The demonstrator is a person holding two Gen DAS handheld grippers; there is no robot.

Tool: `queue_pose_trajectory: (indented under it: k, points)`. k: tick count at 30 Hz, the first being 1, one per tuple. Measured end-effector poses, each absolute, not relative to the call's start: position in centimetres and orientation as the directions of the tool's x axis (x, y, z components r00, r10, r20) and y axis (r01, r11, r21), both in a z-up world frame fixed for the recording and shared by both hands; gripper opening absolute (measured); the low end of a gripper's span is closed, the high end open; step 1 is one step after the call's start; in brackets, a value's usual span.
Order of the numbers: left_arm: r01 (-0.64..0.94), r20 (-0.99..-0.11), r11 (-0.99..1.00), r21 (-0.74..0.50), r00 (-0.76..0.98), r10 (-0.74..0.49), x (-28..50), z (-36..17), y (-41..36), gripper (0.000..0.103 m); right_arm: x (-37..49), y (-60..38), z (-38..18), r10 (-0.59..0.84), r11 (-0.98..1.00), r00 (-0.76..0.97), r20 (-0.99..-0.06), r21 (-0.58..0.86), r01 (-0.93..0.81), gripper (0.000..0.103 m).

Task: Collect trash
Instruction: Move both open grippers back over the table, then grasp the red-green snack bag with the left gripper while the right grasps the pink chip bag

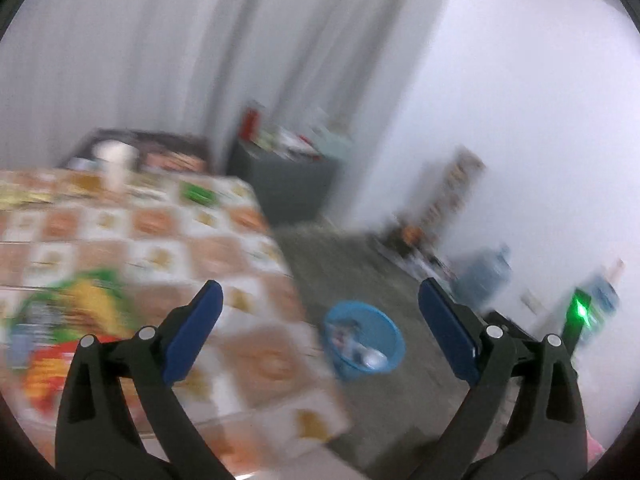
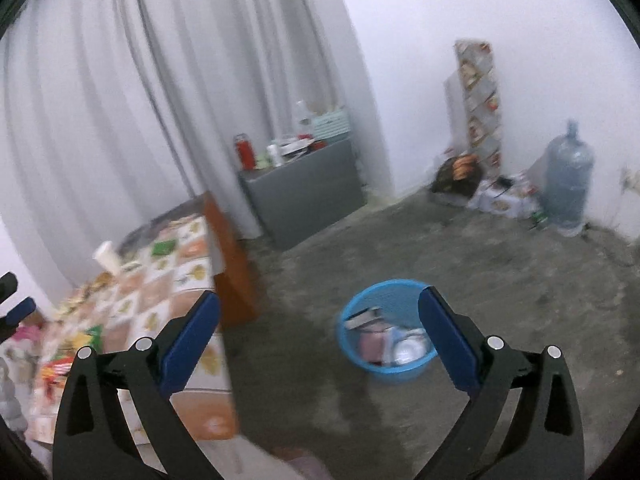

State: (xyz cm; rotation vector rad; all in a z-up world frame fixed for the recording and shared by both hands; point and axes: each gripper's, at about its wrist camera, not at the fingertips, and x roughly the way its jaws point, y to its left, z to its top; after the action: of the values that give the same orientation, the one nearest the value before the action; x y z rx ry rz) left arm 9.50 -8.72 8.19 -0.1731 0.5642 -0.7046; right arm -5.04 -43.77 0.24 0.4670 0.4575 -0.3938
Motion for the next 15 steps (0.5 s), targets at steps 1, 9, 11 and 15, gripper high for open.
queue_pose_trajectory:
  k: [1,9,11,15]
  points:
    - [0.515,-0.418,0.796,-0.316,0.678,-0.605,9.3,8.8,-6.0,0.094,-4.5,-43.4,0.2,-0.219,0.827,0.834,-0.507,0.358,0.434,0.096]
    - [0.229,-0.417,0.917,-0.327,0.835,-0.358,8.3,8.3,7.7,0.094,0.9,-38.2,0.2,0.130,0.827,0.836,-0.533,0.523,0.205,0.096]
    - [0.187,-0.440,0.916,-0.354,0.831,-0.340,8.5,7.2,10.0,0.094,2.3,-36.2,-0.2,0.225,0.814,0.815,-0.534,0.562,0.144,0.096]
    - [0.164,-0.470,0.900,-0.405,0.807,-0.358,8.6,5.0,12.4,0.094,4.9,-32.4,-1.0,0.363,0.783,0.757,-0.543,0.619,0.068,0.096]
